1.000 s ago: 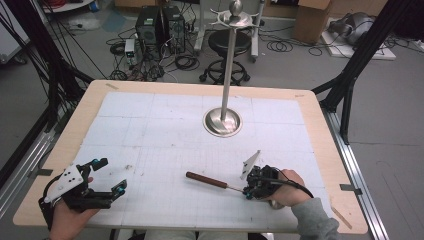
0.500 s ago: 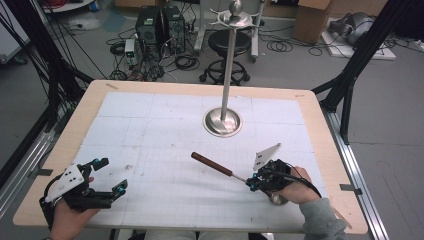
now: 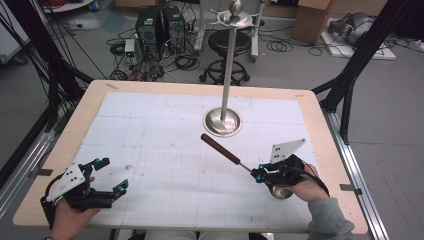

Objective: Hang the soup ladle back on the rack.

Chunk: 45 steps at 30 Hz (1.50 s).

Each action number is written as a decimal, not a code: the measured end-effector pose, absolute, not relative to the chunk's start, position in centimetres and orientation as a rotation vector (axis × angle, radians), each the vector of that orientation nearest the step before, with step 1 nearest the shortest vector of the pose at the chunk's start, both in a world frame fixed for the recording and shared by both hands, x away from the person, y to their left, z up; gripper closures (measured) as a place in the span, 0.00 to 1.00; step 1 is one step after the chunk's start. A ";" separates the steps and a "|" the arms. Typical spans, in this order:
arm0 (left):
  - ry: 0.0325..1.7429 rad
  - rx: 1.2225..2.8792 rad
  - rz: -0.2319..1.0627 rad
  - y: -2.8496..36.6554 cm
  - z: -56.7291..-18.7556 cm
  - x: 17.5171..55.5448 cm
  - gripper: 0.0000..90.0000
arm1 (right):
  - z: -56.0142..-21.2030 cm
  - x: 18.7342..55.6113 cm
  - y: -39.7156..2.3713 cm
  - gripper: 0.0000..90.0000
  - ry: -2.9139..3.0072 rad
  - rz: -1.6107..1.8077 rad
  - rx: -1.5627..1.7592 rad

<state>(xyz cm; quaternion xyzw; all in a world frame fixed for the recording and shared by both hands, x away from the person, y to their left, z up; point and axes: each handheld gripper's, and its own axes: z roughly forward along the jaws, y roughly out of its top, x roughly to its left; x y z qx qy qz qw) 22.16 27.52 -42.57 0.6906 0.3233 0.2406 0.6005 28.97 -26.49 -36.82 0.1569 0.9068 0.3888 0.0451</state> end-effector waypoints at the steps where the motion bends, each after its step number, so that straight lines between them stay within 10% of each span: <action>1: 0.750 1.599 0.558 27.5 -42.6 22.2 0.02 | -36.8 29.0 -26.6 0.94 2.763 1.199 0.482; 45: 0.741 1.587 0.525 27.1 -42.7 22.9 0.02 | -35.4 29.8 -33.0 0.94 2.311 1.723 0.523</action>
